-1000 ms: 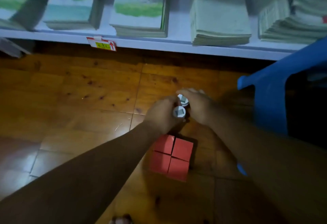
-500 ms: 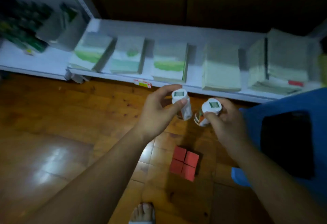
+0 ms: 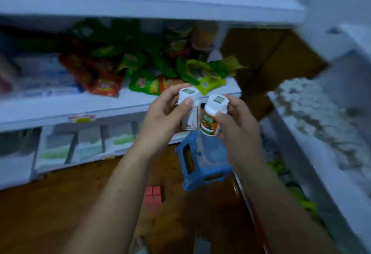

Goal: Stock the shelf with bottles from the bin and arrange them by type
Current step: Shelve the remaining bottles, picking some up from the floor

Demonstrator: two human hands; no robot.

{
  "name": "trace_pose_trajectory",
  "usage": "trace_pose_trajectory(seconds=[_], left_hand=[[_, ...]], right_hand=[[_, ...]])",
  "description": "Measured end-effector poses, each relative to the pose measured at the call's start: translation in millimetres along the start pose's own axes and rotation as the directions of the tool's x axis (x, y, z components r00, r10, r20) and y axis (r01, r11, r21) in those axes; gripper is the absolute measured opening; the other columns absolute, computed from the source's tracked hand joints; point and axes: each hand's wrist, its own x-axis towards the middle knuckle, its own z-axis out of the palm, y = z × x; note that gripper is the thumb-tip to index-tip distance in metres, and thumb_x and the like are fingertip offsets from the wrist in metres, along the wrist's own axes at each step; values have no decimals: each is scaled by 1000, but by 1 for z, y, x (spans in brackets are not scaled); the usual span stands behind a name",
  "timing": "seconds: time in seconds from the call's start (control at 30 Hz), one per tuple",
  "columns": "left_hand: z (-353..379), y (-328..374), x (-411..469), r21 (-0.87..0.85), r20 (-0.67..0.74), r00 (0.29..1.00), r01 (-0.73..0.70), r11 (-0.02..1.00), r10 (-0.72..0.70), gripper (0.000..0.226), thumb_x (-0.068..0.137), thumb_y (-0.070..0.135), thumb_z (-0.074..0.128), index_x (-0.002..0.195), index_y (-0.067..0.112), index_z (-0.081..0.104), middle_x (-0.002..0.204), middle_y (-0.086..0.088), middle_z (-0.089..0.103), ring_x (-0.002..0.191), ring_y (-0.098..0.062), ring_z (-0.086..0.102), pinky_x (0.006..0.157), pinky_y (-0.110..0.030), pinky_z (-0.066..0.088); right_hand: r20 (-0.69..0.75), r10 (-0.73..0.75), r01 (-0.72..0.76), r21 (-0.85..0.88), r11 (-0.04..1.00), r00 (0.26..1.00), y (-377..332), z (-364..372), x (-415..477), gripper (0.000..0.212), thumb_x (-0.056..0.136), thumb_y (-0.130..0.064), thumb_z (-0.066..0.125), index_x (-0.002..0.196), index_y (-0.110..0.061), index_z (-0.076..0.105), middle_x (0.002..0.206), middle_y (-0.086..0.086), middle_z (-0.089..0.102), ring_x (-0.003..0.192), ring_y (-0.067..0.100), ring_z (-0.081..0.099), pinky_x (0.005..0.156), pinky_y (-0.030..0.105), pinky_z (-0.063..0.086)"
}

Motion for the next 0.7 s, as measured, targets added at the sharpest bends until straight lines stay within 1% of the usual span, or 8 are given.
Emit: trace_pose_trajectory(seconds=[0.07, 0.2, 0.3, 0.37, 0.43, 0.53, 0.6, 0.7], left_hand=[[42, 40, -18, -7, 138, 990, -17, 1000, 17, 34, 106, 15, 59, 139, 20, 62, 121, 2, 76, 105, -21, 74, 83, -53, 64], [129, 95, -66, -29, 412, 910, -39, 999, 48, 42, 104, 13, 59, 143, 29, 61, 124, 2, 76, 109, -22, 74, 85, -43, 64], [193, 116, -108, -51, 557, 830, 0, 999, 29, 46, 99, 21, 62, 143, 32, 61, 125, 4, 76, 106, -17, 75, 81, -41, 64], [235, 121, -142, -51, 626, 780, 25, 998, 13, 42, 99, 25, 62, 141, 34, 64, 130, 1, 73, 113, -24, 73, 87, -53, 63], [278, 123, -179, -65, 688, 726, 66, 996, -3, 36, 104, 23, 60, 137, 33, 66, 133, -3, 71, 118, -33, 71, 88, -59, 61], [344, 120, -248, -66, 780, 625, 128, 990, -29, 32, 105, 23, 60, 134, 32, 69, 132, -3, 71, 119, -33, 69, 78, -47, 62], [388, 116, -299, -53, 832, 553, 172, 984, -52, 33, 104, 23, 60, 135, 29, 69, 132, -2, 71, 117, -29, 70, 77, -41, 61], [450, 106, -378, -27, 890, 449, 225, 974, -79, 36, 99, 25, 64, 134, 21, 68, 132, -7, 71, 110, -24, 72, 77, -37, 60]], right_hand=[[-129, -13, 16, 19, 1000, 992, -39, -42, -32, 38, 91, -22, 66, 130, -22, 64, 114, -4, 75, 107, 18, 73, 90, 46, 61], [-379, -23, 65, 98, 993, 925, -98, -123, -108, 20, 103, -14, 60, 115, -29, 67, 98, -16, 77, 94, 9, 75, 77, 33, 62], [-533, -15, 107, 142, 984, 846, -125, -186, -170, 18, 104, -16, 58, 111, -29, 68, 94, -20, 77, 91, 6, 76, 85, 39, 63], [-615, -17, 131, 140, 982, 788, -135, -230, -216, 19, 104, -22, 60, 119, -29, 69, 102, -18, 77, 97, 9, 76, 90, 46, 62], [-694, -37, 164, 118, 979, 719, -143, -269, -266, 19, 104, -23, 60, 119, -31, 69, 102, -20, 77, 97, 9, 76, 88, 44, 62], [-766, -81, 221, 82, 972, 638, -147, -325, -347, 20, 103, -24, 60, 120, -31, 66, 95, -28, 75, 92, 3, 75, 80, 35, 63], [-818, -66, 221, 75, 972, 571, -145, -363, -401, 27, 102, -25, 62, 128, -28, 65, 104, -20, 76, 96, 7, 75, 82, 38, 64], [-885, -45, 239, 76, 968, 463, -139, -418, -482, 25, 101, -23, 63, 125, -26, 68, 109, -11, 77, 98, 13, 76, 83, 43, 63]])
